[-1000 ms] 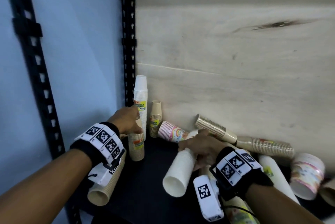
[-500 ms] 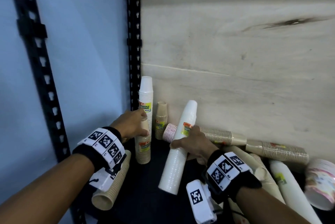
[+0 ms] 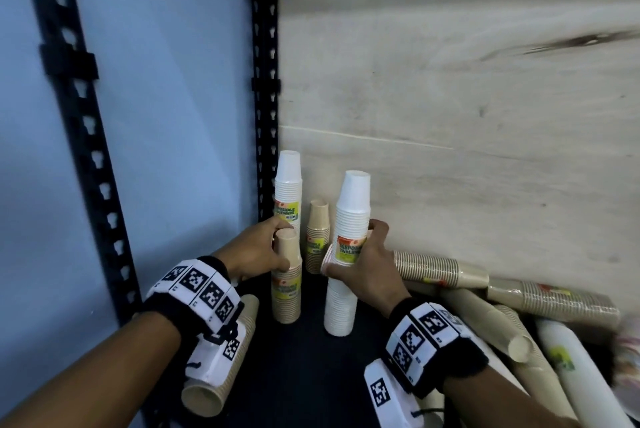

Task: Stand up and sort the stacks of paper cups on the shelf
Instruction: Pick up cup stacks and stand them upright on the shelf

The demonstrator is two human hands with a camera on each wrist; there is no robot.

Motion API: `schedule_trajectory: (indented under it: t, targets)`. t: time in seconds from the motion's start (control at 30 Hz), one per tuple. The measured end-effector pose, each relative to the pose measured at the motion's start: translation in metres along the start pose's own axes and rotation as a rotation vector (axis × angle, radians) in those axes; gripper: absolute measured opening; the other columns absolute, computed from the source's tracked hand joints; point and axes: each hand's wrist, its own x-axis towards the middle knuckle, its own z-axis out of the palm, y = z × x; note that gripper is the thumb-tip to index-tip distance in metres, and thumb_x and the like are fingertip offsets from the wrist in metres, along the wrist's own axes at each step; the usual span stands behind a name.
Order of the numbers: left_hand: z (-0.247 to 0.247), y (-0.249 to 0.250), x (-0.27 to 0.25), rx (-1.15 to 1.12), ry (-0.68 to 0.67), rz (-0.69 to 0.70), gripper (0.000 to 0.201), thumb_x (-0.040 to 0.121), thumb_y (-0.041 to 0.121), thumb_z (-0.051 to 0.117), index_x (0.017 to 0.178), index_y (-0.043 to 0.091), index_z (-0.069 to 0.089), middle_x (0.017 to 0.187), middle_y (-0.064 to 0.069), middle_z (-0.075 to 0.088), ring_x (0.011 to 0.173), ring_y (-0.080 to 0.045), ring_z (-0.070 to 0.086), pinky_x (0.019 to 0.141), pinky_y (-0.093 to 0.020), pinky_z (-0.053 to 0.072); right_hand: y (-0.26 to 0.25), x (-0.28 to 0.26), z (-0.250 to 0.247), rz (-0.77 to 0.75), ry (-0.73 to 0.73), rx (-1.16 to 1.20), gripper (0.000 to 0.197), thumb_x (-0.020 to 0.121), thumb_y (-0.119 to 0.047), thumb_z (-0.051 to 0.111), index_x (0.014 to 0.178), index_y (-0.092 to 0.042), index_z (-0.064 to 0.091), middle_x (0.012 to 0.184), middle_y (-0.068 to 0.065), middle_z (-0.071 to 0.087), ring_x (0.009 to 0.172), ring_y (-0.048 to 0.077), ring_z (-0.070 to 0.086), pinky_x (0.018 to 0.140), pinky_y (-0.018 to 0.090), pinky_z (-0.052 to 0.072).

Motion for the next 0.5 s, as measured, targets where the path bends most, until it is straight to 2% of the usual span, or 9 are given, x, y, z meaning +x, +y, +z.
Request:
schedule_trajectory:
  t: [0.07,0.13,0.17,0.23,0.3,0.37,0.43,0.5]
  targets:
    - [0.002,0.000,0.000,-0.029,-0.004,-0.015,0.069,0.077,0.013,0.078,0.134,0.022,0.041,0.121,0.001,0.058,0.076,-0.004,0.055,0.056,-0.014,0.043,0.003,0.001,0.000,0.012,-0.041,-0.016,0.085,0.062,-0.035,0.088,0.122,-0.022,0.030,0.116,0.002,0.058,0.103,0.020,0.061,0.089,0.045,0.054]
    - [0.003,0.002,-0.002,-0.034,0.019,-0.023,0.082,0.075,0.027,0.081,0.142,0.022,0.033,0.127,0.001,0.055,0.079,-0.007,0.055,0.057,-0.015,0.044,0.007,0.001,-0.001,0.037,-0.082,-0.039,0.077,0.061,-0.043,0.086,0.120,-0.020,0.042,0.113,-0.002,0.062,0.101,0.016,0.062,0.089,0.043,0.054]
    - [0.004,0.002,-0.002,-0.032,0.043,-0.020,0.089,0.074,0.033,0.082,0.146,0.022,0.030,0.133,0.000,0.053,0.086,-0.009,0.055,0.063,-0.017,0.045,0.008,0.001,-0.001,0.044,-0.104,-0.037,0.074,0.060,-0.046,0.085,0.119,-0.022,0.047,0.111,-0.005,0.064,0.100,0.014,0.063,0.089,0.042,0.055]
    - [0.003,0.002,-0.003,-0.036,0.085,-0.010,0.094,0.072,0.035,0.083,0.147,0.022,0.029,0.139,-0.001,0.051,0.098,-0.012,0.054,0.077,-0.022,0.045,0.013,0.001,-0.002,0.064,-0.151,-0.024,0.076,0.055,-0.051,0.084,0.118,-0.026,0.049,0.109,-0.009,0.066,0.100,0.010,0.064,0.090,0.041,0.055]
    - [0.002,0.002,-0.003,-0.038,0.089,-0.006,0.091,0.072,0.030,0.084,0.146,0.022,0.032,0.137,-0.002,0.052,0.101,-0.012,0.054,0.082,-0.023,0.043,0.018,0.002,-0.004,0.098,-0.203,-0.019,0.081,0.049,-0.053,0.083,0.118,-0.029,0.048,0.109,-0.010,0.065,0.101,0.011,0.064,0.090,0.042,0.055]
    - [0.000,0.002,-0.002,-0.034,0.069,-0.002,0.089,0.072,0.027,0.084,0.145,0.022,0.033,0.136,-0.001,0.053,0.104,-0.012,0.053,0.087,-0.023,0.042,0.019,0.002,-0.008,0.142,-0.269,-0.029,0.080,0.050,-0.046,0.085,0.118,-0.028,0.048,0.109,-0.007,0.065,0.101,0.016,0.064,0.088,0.044,0.057]
    - [-0.002,0.000,-0.003,-0.022,0.025,-0.005,0.093,0.072,0.027,0.084,0.147,0.021,0.030,0.136,-0.002,0.052,0.108,-0.013,0.054,0.092,-0.026,0.045,0.018,0.002,-0.012,0.178,-0.341,-0.061,0.071,0.060,-0.031,0.085,0.119,-0.025,0.048,0.110,-0.002,0.064,0.099,0.021,0.064,0.080,0.045,0.060]
    - [-0.002,-0.001,-0.005,0.036,-0.028,-0.015,0.097,0.071,0.030,0.085,0.148,0.020,0.027,0.135,-0.002,0.054,0.110,-0.015,0.057,0.095,-0.029,0.047,0.019,0.002,-0.016,0.192,-0.383,-0.083,0.062,0.068,-0.024,0.083,0.120,-0.023,0.049,0.110,0.000,0.064,0.096,0.021,0.064,0.070,0.043,0.062]
